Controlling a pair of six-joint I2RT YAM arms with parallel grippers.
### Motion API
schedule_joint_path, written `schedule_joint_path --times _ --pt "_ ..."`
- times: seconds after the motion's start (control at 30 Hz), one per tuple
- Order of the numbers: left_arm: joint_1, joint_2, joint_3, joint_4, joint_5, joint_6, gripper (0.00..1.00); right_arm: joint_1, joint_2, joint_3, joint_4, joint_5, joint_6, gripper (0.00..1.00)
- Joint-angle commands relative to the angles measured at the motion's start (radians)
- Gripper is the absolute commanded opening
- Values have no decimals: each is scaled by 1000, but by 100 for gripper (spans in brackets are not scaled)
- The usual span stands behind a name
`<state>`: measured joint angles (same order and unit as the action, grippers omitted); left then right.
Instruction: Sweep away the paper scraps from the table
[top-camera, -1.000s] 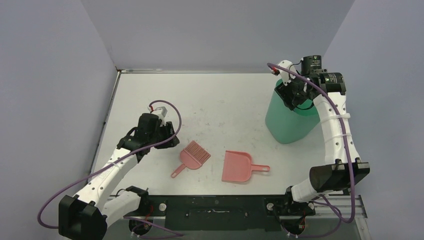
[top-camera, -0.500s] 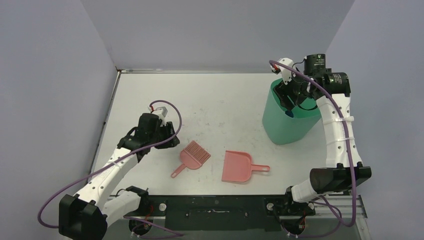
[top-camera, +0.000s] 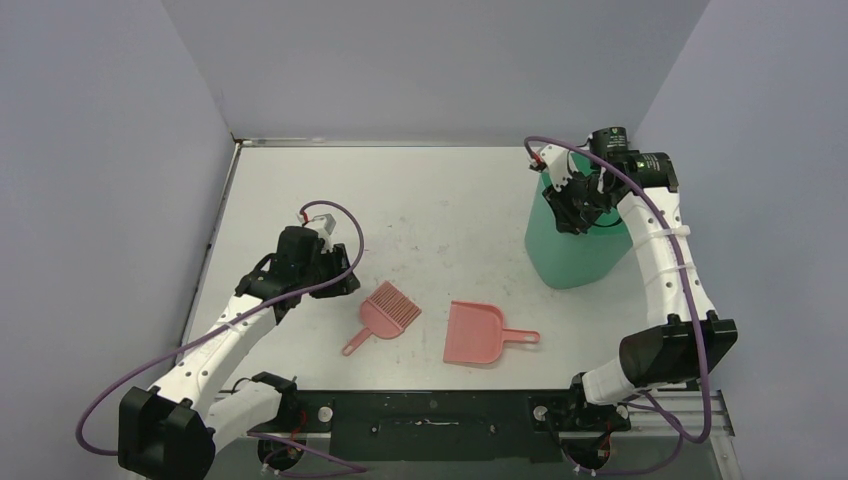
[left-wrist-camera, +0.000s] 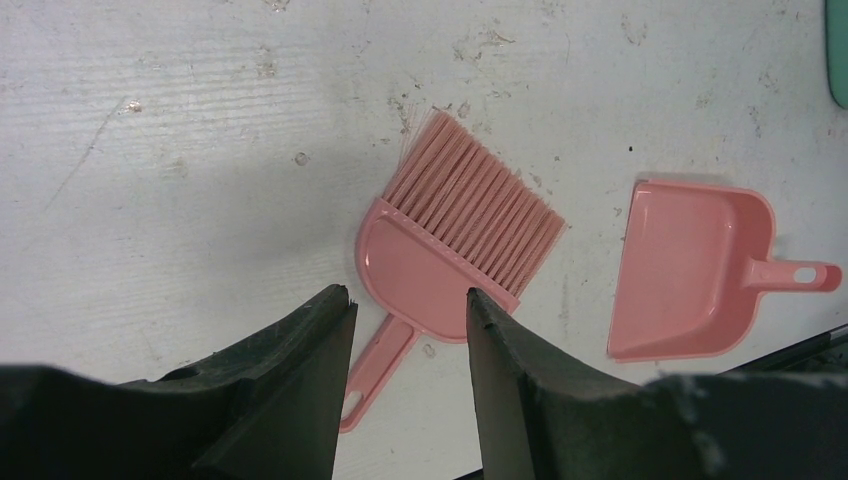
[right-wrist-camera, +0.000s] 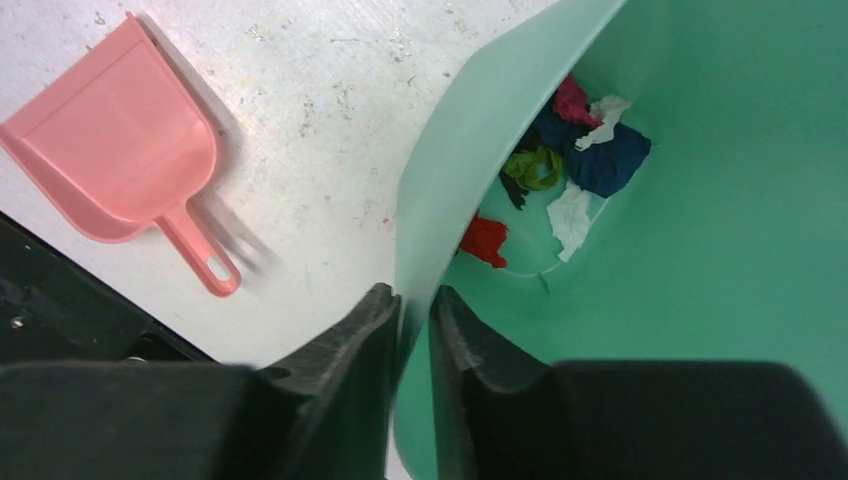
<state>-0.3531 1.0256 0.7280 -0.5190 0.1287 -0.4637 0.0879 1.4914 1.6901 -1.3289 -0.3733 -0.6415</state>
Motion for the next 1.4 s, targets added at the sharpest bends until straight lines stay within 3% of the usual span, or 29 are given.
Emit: schedule_joint_path --times 0.0,0.07,0.2,0.33,0.6,0.67,0.8,0.97,1.1,1.13,1.23,1.27,1.3,1.33,1.37 --pt "6 -1 5 50 19 11 43 33 11 39 25 -26 -38 12" --pt "8 -1 7 49 20 12 43 56 23 65 -2 -51 -83 6" --pt "11 -2 7 50 20 12 43 150 32 114 -74 -145 -216 5" --pt "13 -1 5 50 16 12 43 190 58 182 -76 -219 -248 6" --pt "14 8 6 43 10 13 43 274 149 232 -75 -181 -286 12" --pt "16 4 5 43 7 11 43 279 153 230 -74 -169 -282 20" --pt "23 6 6 48 9 13 43 279 125 219 -70 -156 -267 58" --pt "34 -16 16 68 46 34 41 230 41 222 -18 -142 -164 75" --pt "45 -72 26 98 38 51 43 37 -93 136 176 -156 -13 97" --pt "45 -77 45 87 32 58 43 0 -160 59 316 -116 57 91" --pt "38 -82 129 37 45 96 45 -69 -377 -221 654 122 229 90" --pt "33 -88 147 32 47 109 50 -82 -451 -320 751 196 285 90" --pt "29 -97 159 34 37 119 80 -85 -514 -405 814 232 316 90" --pt "23 -107 166 40 13 129 98 -112 -574 -468 841 228 337 90" --pt "18 -115 167 49 -14 140 97 -118 -609 -518 853 222 371 90"
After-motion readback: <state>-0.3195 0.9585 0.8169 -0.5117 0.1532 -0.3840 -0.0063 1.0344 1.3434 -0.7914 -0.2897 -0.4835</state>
